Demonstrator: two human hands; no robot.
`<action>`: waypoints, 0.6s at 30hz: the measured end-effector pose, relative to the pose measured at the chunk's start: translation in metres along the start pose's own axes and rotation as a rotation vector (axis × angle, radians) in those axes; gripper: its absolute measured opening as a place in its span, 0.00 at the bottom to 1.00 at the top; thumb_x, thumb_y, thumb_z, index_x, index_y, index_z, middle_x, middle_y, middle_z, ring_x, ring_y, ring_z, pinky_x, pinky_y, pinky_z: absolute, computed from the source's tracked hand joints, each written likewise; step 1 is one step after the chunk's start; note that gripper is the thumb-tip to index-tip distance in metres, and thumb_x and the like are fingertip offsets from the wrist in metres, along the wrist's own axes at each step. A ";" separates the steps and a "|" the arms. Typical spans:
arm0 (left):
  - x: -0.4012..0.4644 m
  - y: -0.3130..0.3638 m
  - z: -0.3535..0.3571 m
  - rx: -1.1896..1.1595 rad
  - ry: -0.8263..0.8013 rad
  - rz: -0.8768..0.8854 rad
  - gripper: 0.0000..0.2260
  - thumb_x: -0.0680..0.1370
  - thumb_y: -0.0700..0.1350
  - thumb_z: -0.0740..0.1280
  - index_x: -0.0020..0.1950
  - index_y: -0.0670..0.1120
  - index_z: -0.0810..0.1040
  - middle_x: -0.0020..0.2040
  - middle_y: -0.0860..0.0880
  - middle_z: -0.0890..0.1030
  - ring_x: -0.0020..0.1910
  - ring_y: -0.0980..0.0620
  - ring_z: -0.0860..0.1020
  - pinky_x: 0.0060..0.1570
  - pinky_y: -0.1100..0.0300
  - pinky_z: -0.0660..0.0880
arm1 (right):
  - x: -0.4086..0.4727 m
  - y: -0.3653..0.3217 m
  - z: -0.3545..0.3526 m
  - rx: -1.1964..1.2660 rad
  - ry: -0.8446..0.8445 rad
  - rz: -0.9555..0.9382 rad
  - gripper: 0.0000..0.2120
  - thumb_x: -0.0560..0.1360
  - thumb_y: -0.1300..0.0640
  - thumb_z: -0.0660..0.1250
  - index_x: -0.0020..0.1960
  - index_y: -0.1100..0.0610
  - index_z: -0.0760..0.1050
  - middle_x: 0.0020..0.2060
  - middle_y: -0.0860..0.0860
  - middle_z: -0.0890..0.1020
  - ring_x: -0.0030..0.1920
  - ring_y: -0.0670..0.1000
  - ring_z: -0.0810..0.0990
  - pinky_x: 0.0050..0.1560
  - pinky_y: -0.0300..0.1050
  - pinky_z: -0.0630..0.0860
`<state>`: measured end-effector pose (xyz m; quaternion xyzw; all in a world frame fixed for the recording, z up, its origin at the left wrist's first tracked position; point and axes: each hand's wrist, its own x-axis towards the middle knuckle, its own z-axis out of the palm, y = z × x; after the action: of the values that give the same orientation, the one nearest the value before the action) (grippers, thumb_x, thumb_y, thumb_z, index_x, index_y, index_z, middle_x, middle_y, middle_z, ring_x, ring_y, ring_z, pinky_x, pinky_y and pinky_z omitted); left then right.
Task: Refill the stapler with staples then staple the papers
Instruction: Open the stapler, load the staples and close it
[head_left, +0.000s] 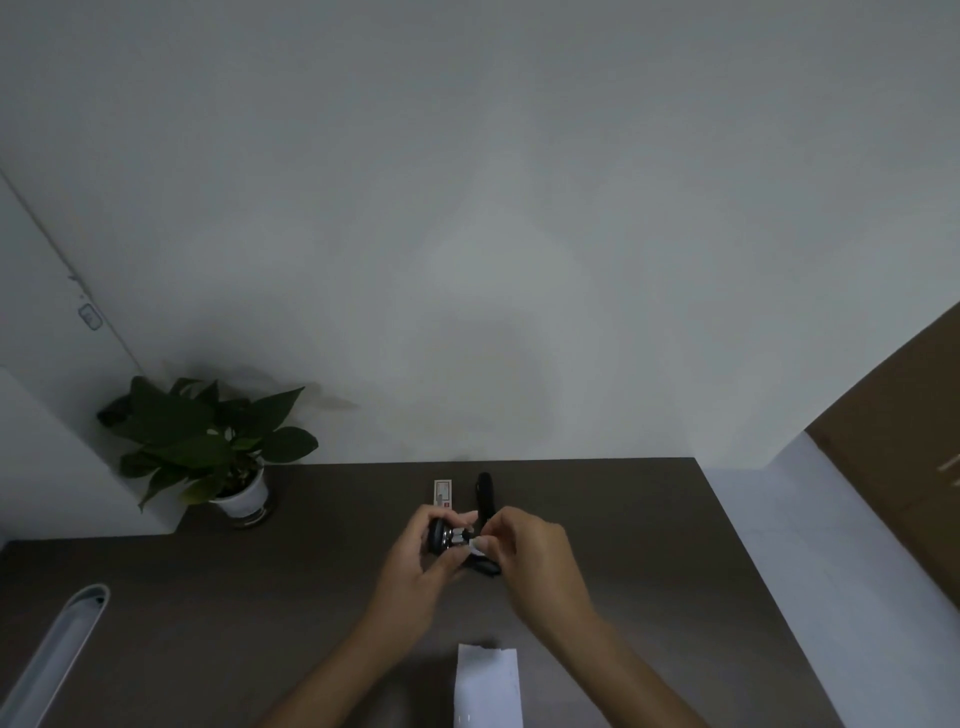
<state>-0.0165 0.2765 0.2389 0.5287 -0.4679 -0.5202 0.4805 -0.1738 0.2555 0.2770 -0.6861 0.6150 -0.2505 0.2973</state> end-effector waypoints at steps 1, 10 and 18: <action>0.000 -0.001 0.001 -0.055 0.004 -0.019 0.10 0.79 0.31 0.68 0.53 0.45 0.78 0.59 0.51 0.86 0.61 0.47 0.83 0.52 0.54 0.82 | -0.001 -0.002 0.000 -0.078 0.005 -0.033 0.05 0.79 0.54 0.67 0.48 0.54 0.79 0.40 0.49 0.82 0.40 0.47 0.80 0.39 0.41 0.76; -0.001 0.008 0.007 -0.259 0.010 -0.095 0.08 0.80 0.32 0.66 0.59 0.36 0.74 0.58 0.44 0.86 0.57 0.46 0.85 0.55 0.48 0.84 | -0.001 -0.013 -0.006 -0.385 0.067 -0.252 0.05 0.79 0.57 0.64 0.54 0.55 0.75 0.44 0.54 0.81 0.43 0.54 0.79 0.39 0.45 0.72; 0.005 0.004 -0.008 -0.822 0.014 -0.236 0.18 0.77 0.39 0.66 0.66 0.37 0.72 0.67 0.39 0.81 0.64 0.36 0.81 0.51 0.49 0.84 | -0.018 0.041 -0.036 0.431 0.433 0.248 0.27 0.73 0.40 0.69 0.68 0.44 0.67 0.63 0.43 0.72 0.65 0.45 0.72 0.64 0.48 0.70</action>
<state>-0.0082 0.2718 0.2420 0.3468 -0.1546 -0.7112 0.5916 -0.2300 0.2674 0.2727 -0.4582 0.6753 -0.4769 0.3264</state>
